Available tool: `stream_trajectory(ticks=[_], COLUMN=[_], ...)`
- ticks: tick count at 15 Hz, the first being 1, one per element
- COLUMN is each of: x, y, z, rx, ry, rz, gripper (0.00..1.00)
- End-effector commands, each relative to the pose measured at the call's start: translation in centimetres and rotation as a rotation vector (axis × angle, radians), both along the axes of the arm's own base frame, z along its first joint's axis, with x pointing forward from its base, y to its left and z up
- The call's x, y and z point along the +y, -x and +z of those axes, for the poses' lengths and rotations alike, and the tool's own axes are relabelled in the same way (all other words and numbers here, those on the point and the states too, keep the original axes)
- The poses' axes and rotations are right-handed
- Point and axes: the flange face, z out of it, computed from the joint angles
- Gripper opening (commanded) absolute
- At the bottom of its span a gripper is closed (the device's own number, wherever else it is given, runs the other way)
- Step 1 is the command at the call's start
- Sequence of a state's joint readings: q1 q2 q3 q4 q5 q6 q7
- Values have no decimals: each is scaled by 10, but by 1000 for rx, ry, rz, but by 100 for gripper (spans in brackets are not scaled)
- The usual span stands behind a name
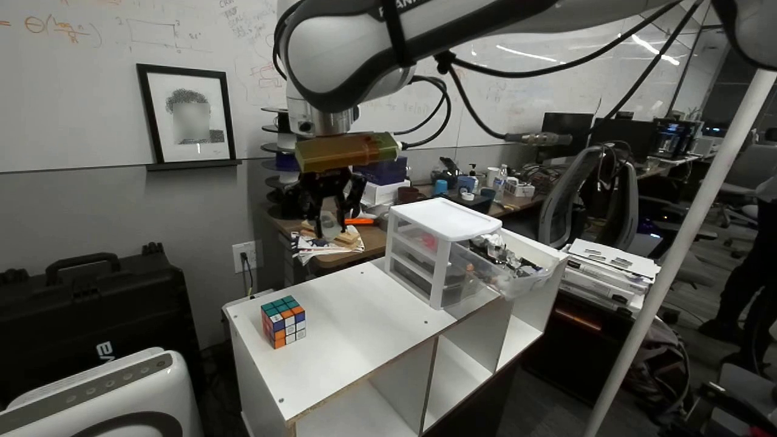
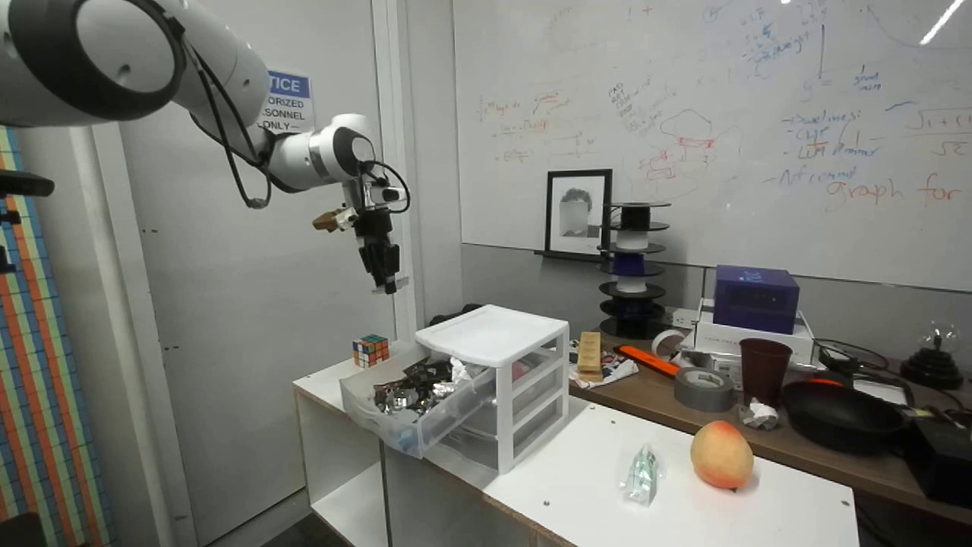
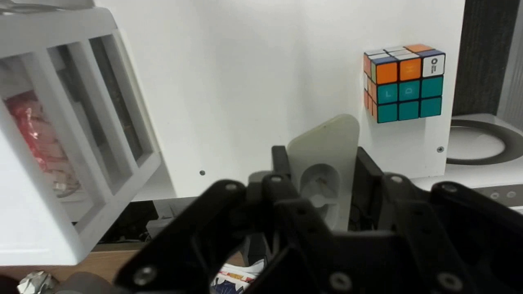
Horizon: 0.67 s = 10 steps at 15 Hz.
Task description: Pick up the white object and the plastic then put them in the drawer.
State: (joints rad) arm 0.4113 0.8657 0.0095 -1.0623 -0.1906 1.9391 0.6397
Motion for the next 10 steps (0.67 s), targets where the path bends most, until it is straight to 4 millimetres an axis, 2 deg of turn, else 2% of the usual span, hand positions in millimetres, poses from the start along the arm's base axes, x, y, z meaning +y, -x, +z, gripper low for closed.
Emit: stream_trajectory(ticks=[1,6,10], x=[-19,-58,-89], y=[32,64,99], z=[28,38,33], rx=[2,7,22], ry=[31,63,103], rz=[-26,-151,-265], gripper=[16,16,16])
